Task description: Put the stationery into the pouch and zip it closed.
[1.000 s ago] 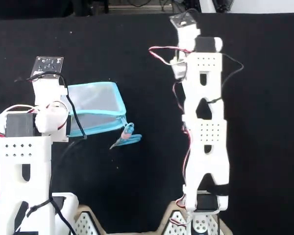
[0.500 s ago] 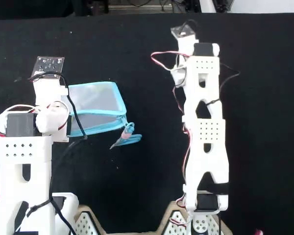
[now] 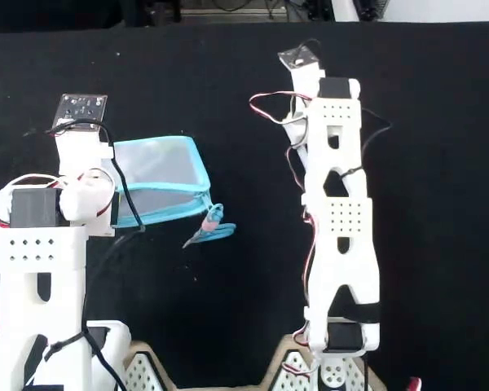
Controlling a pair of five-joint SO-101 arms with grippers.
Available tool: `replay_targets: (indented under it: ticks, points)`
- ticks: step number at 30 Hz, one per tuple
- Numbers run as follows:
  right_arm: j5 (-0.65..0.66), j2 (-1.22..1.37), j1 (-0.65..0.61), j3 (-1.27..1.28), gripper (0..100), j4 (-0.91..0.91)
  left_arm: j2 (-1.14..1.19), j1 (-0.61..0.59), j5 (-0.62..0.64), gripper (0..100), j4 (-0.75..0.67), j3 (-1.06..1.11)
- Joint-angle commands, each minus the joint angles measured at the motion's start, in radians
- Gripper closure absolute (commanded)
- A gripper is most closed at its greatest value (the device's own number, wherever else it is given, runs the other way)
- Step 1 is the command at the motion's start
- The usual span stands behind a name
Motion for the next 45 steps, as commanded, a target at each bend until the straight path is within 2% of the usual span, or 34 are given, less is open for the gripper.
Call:
replay_targets:
  ticks: [1, 6, 10, 14, 17, 18, 23, 26, 29, 36, 45]
  points:
    - [0.026, 0.005, 0.002, -0.013, 90.3, -0.014, 0.008, 0.004, 0.003, 97, 0.008, 0.007]
    - [0.026, 0.012, 0.0, -0.013, 81.9, -0.011, 0.008, 0.004, 0.003, 97, 0.008, 0.007]
    - [0.094, 0.018, 0.0, -0.007, 81.1, -0.015, 0.008, 0.004, 0.003, 97, 0.006, 0.007]
    - [0.166, 0.054, -0.002, -0.013, 86.1, -0.018, 0.008, 0.004, 0.003, 97, 0.006, 0.007]
    - [0.229, 0.074, -0.012, -0.015, 98.9, -0.023, 0.008, 0.004, 0.003, 97, 0.005, 0.007]
    - [0.235, 0.074, -0.014, -0.016, 98.5, -0.017, 0.008, 0.004, 0.003, 97, 0.005, 0.007]
    - [0.124, -0.015, -0.003, -0.179, 98.8, 0.146, 0.008, 0.008, 0.003, 97, 0.002, 0.007]
    - [-0.006, -0.085, 0.003, -0.237, 98.8, 0.143, 0.008, 0.012, 0.003, 97, 0.002, 0.008]
    - [-0.014, -0.137, -0.014, -0.211, 98.8, 0.143, 0.008, 0.012, 0.003, 97, 0.002, 0.012]
    - [-0.106, -0.335, -0.021, 0.028, 98.8, 0.144, 0.008, 0.012, 0.003, 97, 0.0, 0.012]
    - [-0.12, -0.895, -0.143, 0.613, 98.8, 0.126, 0.008, 0.01, 0.003, 97, 0.0, 0.015]
